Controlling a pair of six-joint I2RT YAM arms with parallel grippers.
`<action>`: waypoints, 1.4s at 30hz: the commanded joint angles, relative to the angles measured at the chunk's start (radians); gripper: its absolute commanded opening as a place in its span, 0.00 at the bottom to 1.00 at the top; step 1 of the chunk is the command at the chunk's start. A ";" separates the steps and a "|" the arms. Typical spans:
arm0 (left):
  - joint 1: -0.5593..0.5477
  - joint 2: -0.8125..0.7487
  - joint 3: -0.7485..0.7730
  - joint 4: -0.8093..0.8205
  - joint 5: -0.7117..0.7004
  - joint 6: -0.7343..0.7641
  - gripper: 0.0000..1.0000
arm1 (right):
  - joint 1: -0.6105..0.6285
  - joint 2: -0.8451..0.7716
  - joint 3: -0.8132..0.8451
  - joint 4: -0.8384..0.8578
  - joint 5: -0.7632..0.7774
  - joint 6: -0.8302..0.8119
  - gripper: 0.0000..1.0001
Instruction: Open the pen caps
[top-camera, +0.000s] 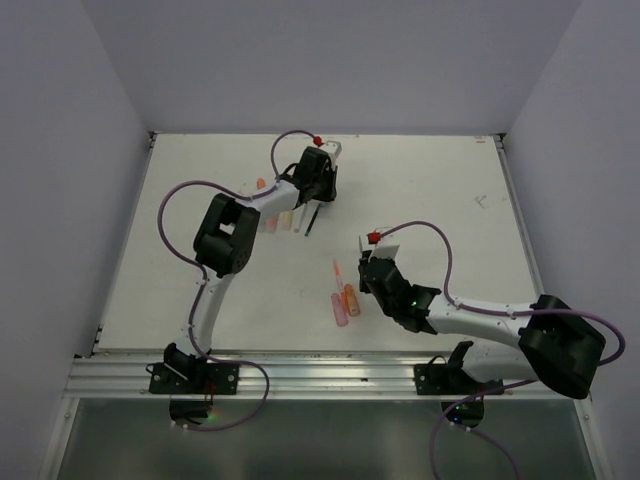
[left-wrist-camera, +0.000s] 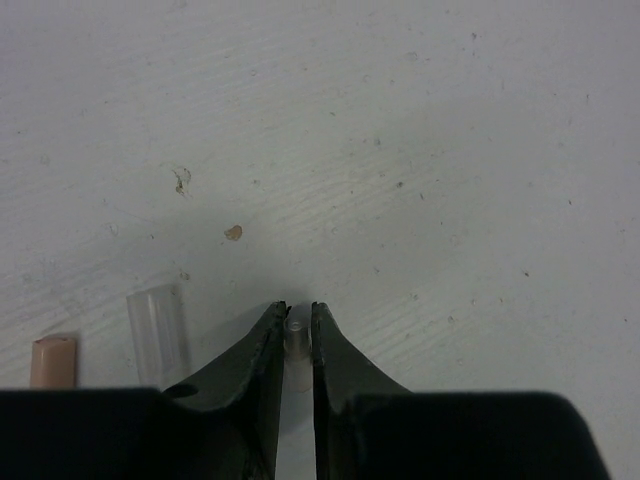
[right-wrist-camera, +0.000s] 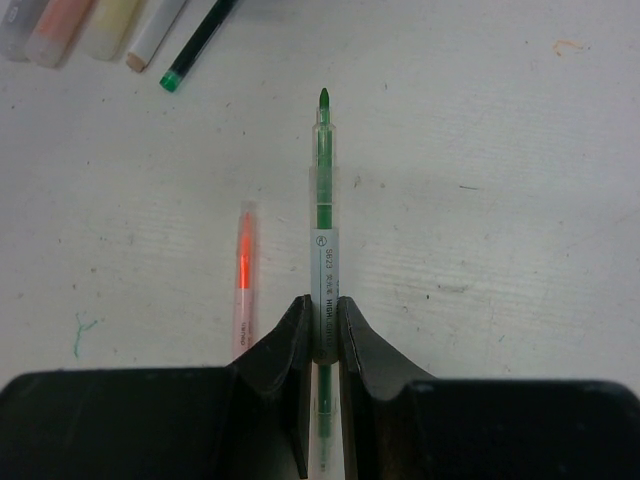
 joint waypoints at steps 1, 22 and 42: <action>0.005 0.020 0.042 0.057 -0.015 0.027 0.20 | -0.010 0.006 0.038 0.019 0.001 0.022 0.00; 0.016 -0.151 0.019 0.062 0.001 -0.019 0.43 | -0.065 0.055 0.200 -0.123 -0.056 0.025 0.00; 0.033 -1.248 -0.716 -0.107 -0.395 -0.073 1.00 | -0.194 0.675 0.900 -0.514 -0.219 0.220 0.01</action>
